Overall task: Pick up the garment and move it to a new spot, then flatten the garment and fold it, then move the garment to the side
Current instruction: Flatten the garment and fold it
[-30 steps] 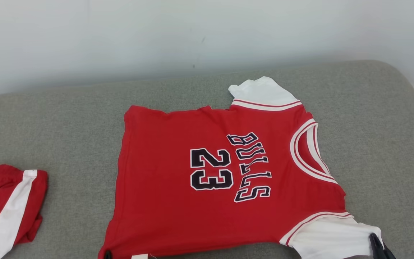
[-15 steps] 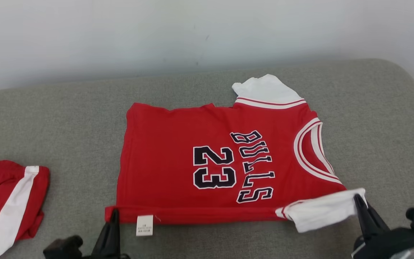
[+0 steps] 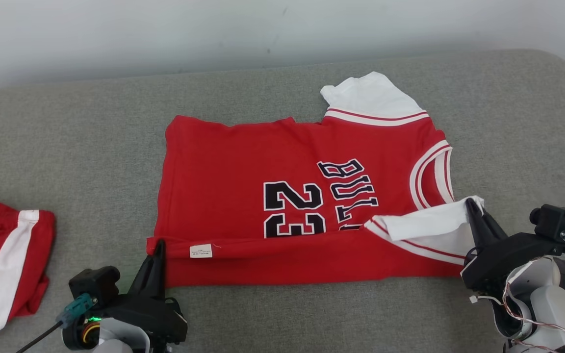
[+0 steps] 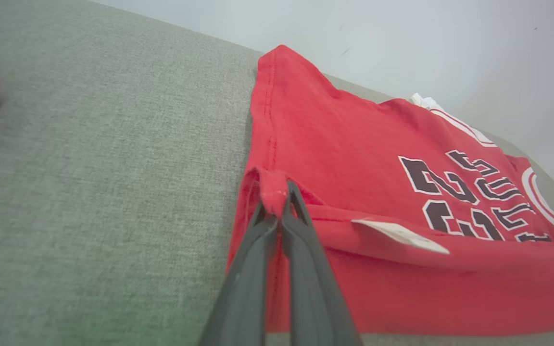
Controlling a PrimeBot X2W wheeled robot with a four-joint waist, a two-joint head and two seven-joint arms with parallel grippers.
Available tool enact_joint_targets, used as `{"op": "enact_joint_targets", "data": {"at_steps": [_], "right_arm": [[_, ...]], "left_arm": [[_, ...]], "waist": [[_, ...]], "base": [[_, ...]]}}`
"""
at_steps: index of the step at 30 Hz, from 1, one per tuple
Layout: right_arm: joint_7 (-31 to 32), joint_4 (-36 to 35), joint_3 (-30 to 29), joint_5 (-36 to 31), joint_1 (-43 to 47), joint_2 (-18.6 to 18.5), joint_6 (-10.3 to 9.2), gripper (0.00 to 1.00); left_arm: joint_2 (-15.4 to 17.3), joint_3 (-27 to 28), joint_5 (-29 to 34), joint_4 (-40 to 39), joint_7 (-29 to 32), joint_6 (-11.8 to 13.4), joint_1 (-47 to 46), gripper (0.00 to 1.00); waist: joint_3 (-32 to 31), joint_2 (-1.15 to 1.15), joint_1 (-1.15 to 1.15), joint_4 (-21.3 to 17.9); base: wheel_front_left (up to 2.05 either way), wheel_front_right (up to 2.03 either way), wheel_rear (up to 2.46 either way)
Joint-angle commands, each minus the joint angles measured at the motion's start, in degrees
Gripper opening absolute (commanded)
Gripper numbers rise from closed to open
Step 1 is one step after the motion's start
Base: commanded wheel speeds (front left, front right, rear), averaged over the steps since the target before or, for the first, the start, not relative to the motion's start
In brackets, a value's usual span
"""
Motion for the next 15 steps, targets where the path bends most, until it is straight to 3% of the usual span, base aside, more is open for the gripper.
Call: {"op": "enact_joint_targets", "data": {"at_steps": [1, 2, 3, 4, 5, 15], "right_arm": [[-2.24, 2.03, 0.52, -0.41, -1.61, -0.89, -0.13, 1.00], [-3.01, 3.12, 1.09, -0.53, -2.07, -1.09, -0.13, 1.00], [-3.84, 4.02, 1.50, -0.46, -2.25, -1.30, -0.13, 1.00], [-3.84, 4.02, 1.50, -0.46, -2.25, -1.30, -0.13, 1.00], [-5.76, 5.32, 2.44, -0.80, -2.02, -2.38, -0.13, 1.00], [-11.04, 5.21, 6.04, -0.94, 6.45, -5.53, -0.13, 1.00]], "left_arm": [[-0.11, -0.19, 0.46, 1.54, -0.57, -0.35, -1.45, 0.00], [-0.16, -0.18, 0.58, 2.21, -0.89, -0.51, -1.79, 0.24], [-0.25, -0.18, 0.80, 2.68, -1.22, -0.62, -2.09, 0.88], [-0.25, -0.18, 0.80, 2.68, -1.22, -0.62, -2.09, 0.88], [-0.35, -0.36, 1.40, 3.39, -1.67, -0.80, -2.08, 1.00], [-0.08, -0.10, 4.56, 0.96, -2.62, -0.16, 4.20, 1.00]], "waist": [[0.07, -0.01, -0.01, 0.48], [-0.07, -0.01, -0.01, 0.61], [-0.28, -0.01, -0.01, 0.69], [-0.28, -0.01, -0.01, 0.69], [-0.85, -0.01, -0.01, 0.98], [-2.38, -0.01, -0.01, 1.87]], "base": [[0.00, 0.00, 0.00], [0.00, 0.00, 0.00], [0.00, 0.00, 0.00], [0.00, 0.00, 0.00], [0.00, 0.00, 0.00], [0.00, 0.00, 0.00]]}}
